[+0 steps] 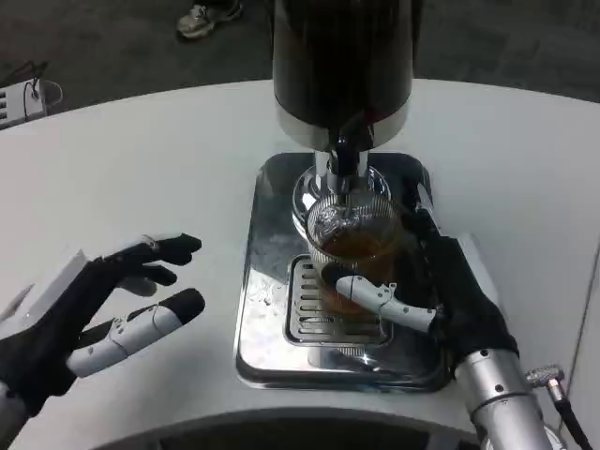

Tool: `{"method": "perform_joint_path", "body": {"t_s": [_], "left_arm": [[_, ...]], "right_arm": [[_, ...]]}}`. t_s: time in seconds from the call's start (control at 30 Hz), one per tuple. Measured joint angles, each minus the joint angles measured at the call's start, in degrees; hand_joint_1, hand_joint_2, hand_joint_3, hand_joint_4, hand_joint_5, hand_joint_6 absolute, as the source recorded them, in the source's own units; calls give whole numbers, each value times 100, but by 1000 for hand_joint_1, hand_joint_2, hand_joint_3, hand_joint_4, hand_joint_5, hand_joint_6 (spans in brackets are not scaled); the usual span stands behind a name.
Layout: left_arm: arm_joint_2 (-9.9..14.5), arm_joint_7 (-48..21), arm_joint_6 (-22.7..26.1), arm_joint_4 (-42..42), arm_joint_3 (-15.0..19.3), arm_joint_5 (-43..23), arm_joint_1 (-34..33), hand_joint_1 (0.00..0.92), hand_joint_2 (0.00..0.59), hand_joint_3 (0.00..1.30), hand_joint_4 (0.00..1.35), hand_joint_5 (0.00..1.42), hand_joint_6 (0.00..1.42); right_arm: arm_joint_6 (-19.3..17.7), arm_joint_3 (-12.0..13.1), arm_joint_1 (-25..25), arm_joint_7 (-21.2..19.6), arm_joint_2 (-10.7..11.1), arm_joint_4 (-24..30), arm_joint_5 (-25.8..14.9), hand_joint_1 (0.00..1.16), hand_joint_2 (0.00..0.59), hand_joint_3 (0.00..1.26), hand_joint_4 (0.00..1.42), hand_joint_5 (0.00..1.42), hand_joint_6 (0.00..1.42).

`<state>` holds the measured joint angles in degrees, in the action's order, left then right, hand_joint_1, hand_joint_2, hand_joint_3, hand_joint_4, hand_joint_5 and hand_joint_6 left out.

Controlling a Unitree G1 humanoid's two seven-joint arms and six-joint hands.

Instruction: Grasp the cup under the faucet to collect the drink, then remove the cup.

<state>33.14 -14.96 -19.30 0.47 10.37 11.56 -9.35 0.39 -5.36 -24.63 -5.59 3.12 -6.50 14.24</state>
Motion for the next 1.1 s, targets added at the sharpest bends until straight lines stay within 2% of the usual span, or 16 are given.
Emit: {"method": "perform_joint_path", "body": {"t_s": [0.33,1.1], "left_arm": [[11,-37,155,-115,-56,11,-4,0,89,314,292,354,390],[68,-217,296,-148,-102,9,-10,0,85,351,330,390,390]], "right_arm": [[-237,-30,-86,-71,-51,-113,10,811,188,0,1,59,0],[-443,-185,-324,-199,-62,-464,211,813,188,0,21,83,0]]}}
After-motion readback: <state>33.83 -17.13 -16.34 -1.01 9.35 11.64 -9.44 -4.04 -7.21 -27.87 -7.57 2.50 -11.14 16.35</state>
